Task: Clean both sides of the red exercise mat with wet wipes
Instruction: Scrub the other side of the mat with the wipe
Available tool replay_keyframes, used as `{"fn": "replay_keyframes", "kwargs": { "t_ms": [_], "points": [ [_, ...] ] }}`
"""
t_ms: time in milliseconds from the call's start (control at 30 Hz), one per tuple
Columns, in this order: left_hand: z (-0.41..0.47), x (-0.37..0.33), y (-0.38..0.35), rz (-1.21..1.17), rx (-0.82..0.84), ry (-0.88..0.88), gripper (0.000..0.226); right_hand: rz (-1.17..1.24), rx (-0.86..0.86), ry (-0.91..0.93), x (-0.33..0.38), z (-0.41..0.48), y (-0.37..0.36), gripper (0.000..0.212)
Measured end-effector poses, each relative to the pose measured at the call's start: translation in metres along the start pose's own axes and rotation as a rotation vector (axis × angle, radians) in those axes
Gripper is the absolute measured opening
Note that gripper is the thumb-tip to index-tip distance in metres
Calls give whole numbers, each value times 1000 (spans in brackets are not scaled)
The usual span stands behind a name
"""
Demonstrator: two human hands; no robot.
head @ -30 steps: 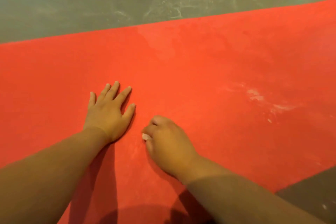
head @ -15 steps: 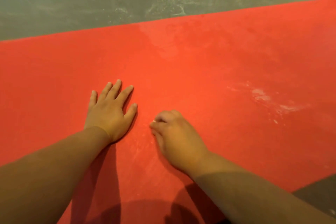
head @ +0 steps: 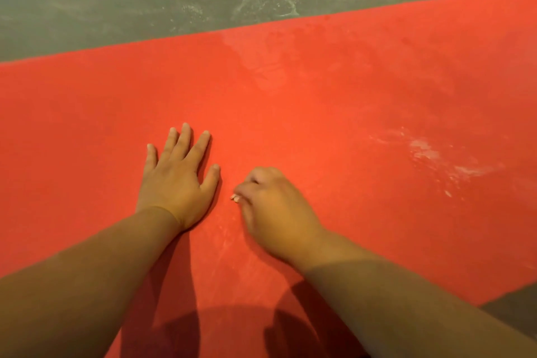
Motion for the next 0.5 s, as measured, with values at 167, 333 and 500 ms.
{"fn": "replay_keyframes", "kwargs": {
  "t_ms": [167,333,500],
  "points": [
    [-2,0,3,11,-27,9,74,-151,-207,-526,-151,-25,76,19],
    [0,-1,0,23,11,-2,74,-256,-299,-656,-131,-29,70,20],
    [-1,-3,0,16,8,-11,73,-4,-94,-93,-15,16,-4,10]
  ]
}}
Point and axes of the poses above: each hand's wrist, its own z-axis towards the middle knuckle, its own y-axis out of the back of the hand, x = y × z, the point moved 7 cm from there along z, towards the middle knuckle, and after that the axes turned 11 degrees about y, right-handed, at the moved point
